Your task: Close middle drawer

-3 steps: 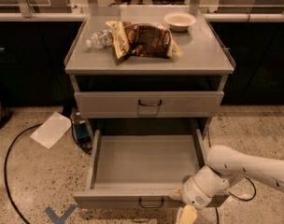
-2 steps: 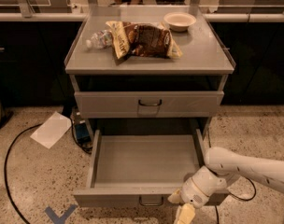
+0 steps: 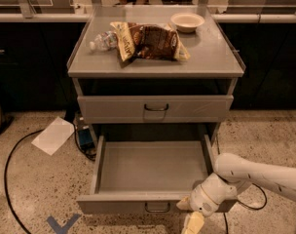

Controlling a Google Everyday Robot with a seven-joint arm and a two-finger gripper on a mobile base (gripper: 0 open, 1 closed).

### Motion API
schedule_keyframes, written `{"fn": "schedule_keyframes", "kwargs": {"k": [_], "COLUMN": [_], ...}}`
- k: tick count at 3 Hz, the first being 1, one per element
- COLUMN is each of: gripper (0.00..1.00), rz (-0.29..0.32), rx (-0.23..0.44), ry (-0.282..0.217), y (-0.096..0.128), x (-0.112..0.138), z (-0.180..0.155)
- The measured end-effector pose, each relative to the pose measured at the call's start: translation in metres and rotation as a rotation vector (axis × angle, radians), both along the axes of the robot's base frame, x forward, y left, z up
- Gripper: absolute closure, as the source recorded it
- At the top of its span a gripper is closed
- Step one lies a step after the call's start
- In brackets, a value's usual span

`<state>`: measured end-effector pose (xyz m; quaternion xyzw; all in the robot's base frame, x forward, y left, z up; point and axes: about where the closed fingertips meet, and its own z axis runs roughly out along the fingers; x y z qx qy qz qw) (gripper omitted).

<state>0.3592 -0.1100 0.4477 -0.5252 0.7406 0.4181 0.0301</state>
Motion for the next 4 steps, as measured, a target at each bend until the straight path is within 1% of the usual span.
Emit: {"fn": "schedule_keyframes", "kwargs": {"k": [1,2,3,4], "gripper": [0.0,0.0,0.0,0.0], "rz": [-0.038,-0.026,0.015,0.014], "rx": [0.0,-0.005,-0.006,-0.006], "ry": [-0.058,-0.066,-0.126,-0.118], "y": [-0.008,-0.004,0.015,0.016], "x": [0.029,0.039,0.096,0.1], "z": [0.007,0.004,0.016,0.01]}}
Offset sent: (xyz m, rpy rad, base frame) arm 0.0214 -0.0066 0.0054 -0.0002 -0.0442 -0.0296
